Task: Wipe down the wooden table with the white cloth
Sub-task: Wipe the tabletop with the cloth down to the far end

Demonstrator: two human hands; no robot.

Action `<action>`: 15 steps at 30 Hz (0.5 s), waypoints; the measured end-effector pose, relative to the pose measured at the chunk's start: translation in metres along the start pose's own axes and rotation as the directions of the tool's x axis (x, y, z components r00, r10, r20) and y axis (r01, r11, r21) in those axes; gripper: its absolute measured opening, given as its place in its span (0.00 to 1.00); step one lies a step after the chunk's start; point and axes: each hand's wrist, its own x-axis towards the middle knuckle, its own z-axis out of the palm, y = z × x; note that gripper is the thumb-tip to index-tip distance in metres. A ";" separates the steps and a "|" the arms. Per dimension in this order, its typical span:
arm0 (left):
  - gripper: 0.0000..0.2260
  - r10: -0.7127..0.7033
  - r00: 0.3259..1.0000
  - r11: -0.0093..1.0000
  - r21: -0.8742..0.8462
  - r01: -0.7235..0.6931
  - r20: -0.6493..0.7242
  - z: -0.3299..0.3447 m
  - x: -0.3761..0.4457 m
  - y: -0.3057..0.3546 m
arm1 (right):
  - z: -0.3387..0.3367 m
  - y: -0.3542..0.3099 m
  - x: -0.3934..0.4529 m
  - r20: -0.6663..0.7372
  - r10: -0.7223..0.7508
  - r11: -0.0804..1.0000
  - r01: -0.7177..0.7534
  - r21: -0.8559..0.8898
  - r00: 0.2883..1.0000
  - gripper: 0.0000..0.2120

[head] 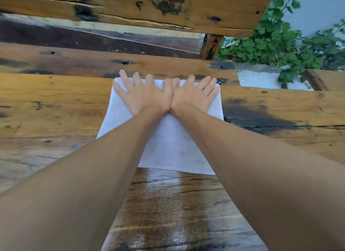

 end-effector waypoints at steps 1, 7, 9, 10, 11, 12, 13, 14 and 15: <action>0.33 -0.005 1.000 1.000 0.002 0.005 -0.001 0.000 0.001 0.001 | 0.000 -0.001 0.002 0.001 -0.007 1.000 0.007 -0.001 1.000 0.29; 0.32 0.017 1.000 1.000 -0.025 -0.017 -0.011 -0.001 -0.002 0.003 | -0.001 0.004 0.002 0.003 -0.062 0.998 0.062 -0.015 0.998 0.30; 0.30 0.047 0.999 0.998 -0.050 -0.048 -0.024 -0.001 -0.007 0.001 | -0.003 0.008 -0.003 0.015 -0.104 0.994 0.104 -0.038 0.994 0.32; 0.29 0.061 0.998 0.997 -0.053 -0.062 -0.024 -0.001 -0.010 -0.002 | -0.003 0.010 -0.006 0.026 -0.124 0.991 0.125 -0.049 0.992 0.33; 0.29 0.072 0.997 0.996 -0.055 -0.074 -0.029 0.000 -0.016 -0.004 | -0.004 0.014 -0.012 0.030 -0.147 0.987 0.149 -0.057 0.989 0.33; 0.29 0.084 0.996 0.995 -0.056 -0.085 -0.032 0.002 -0.021 -0.006 | -0.004 0.017 -0.017 0.032 -0.166 0.984 0.168 -0.059 0.986 0.33; 0.29 0.095 0.995 0.993 -0.060 -0.097 -0.034 0.004 -0.029 -0.007 | -0.004 0.022 -0.022 0.034 -0.180 0.982 0.182 -0.056 0.983 0.33; 0.29 0.108 0.994 0.992 -0.061 -0.110 -0.036 0.005 -0.039 -0.008 | -0.005 0.029 -0.029 0.039 -0.190 0.980 0.192 -0.050 0.981 0.33; 0.29 0.120 0.992 0.991 -0.062 -0.122 -0.042 0.006 -0.049 -0.010 | -0.006 0.036 -0.036 0.044 -0.200 0.979 0.202 -0.042 0.979 0.33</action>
